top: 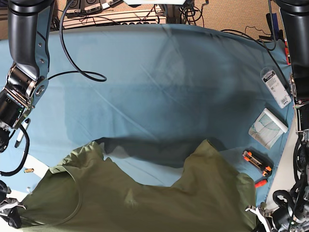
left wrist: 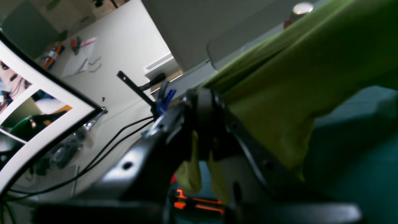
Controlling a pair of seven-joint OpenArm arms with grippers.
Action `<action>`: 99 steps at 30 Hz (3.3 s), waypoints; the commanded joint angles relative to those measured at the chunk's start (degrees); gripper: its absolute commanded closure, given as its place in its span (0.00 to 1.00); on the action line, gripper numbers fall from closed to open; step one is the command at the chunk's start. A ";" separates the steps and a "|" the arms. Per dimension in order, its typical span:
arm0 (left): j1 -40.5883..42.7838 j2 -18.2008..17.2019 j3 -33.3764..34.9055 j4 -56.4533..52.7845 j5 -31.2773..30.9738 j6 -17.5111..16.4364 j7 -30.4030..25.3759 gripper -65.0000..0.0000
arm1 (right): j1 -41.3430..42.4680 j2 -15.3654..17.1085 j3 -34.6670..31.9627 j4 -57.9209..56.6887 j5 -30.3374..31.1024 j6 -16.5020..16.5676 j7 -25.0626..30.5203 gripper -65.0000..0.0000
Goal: Layout the t-shirt on the table in an organized manner, then fold the t-shirt properly
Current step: 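Swing the held t-shirt up and lay it flat across the table, then regrasp the t-shirt corner with the left gripper and pull it outward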
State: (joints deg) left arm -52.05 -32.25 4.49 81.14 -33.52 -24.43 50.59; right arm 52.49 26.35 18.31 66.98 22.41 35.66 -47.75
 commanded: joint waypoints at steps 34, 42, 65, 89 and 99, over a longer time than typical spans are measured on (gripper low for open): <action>5.64 -6.67 -0.61 0.11 -24.81 -4.15 20.55 1.00 | -4.20 7.82 0.70 7.23 26.23 2.19 -28.00 1.00; 15.56 -6.67 -0.61 6.29 -24.09 -4.15 21.59 1.00 | -15.50 7.78 7.02 18.14 25.57 2.14 -28.22 1.00; 51.84 2.67 -1.79 25.35 -8.57 -0.63 19.91 1.00 | -50.53 7.43 14.82 31.28 26.62 2.05 -30.80 1.00; 58.51 5.88 -5.55 37.55 10.34 9.97 7.26 0.55 | -56.00 1.11 14.80 31.28 22.56 2.08 -27.65 1.00; 50.10 5.90 -5.55 29.51 15.54 14.60 8.46 0.55 | -56.33 0.04 14.82 31.28 22.47 2.10 -27.67 1.00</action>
State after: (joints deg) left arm -1.08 -25.65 -0.71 109.78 -18.35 -10.11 59.92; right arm -4.47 25.34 32.62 97.45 44.16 37.74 -76.49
